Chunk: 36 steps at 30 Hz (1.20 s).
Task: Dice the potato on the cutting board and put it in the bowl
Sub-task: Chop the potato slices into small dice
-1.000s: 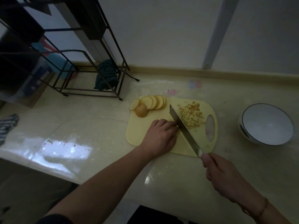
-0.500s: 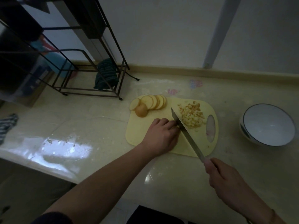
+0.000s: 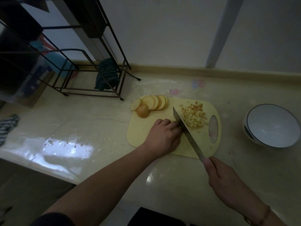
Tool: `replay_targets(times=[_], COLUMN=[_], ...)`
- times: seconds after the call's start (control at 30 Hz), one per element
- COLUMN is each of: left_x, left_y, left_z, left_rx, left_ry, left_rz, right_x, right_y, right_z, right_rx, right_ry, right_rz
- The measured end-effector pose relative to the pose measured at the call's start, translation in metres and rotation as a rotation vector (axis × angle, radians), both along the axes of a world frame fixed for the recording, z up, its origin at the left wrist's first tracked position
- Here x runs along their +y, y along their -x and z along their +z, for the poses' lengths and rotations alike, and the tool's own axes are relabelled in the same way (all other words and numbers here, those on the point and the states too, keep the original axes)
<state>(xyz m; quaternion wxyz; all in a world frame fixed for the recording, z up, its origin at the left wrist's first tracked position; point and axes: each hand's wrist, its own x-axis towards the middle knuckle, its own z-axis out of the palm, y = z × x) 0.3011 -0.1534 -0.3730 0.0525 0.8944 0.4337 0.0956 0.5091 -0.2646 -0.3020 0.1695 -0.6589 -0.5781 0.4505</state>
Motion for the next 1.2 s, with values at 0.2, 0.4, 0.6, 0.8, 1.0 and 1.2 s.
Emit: replay_targets(times=[0.2, 0.4, 0.6, 0.8, 1.0, 1.2], left_x=[-0.001, -0.005, -0.007, -0.012, -0.010, -0.006], left_y=[0.000, 0.002, 0.011, 0.019, 0.013, 0.011], left_z=[0.003, 0.004, 0.006, 0.002, 0.004, 0.003], left_rx=[0.010, -0.005, -0.076, -0.059, -0.014, -0.020], left_ry=[0.020, 0.009, 0.024, 0.014, 0.029, -0.004], left_rz=[0.021, 0.014, 0.002, 0.029, 0.042, 0.037], right_x=[0.011, 0.009, 0.007, 0.002, -0.006, -0.017], right_y=[0.003, -0.005, -0.003, 0.002, 0.003, 0.004], right_z=[-0.004, -0.002, 0.005, 0.005, 0.003, 0.001], right_rx=[0.019, 0.140, 0.130, 0.091, 0.040, 0.033], right_ry=[0.010, 0.141, 0.071, 0.018, -0.027, -0.042], right_rz=[-0.002, -0.120, -0.074, -0.007, -0.007, -0.022])
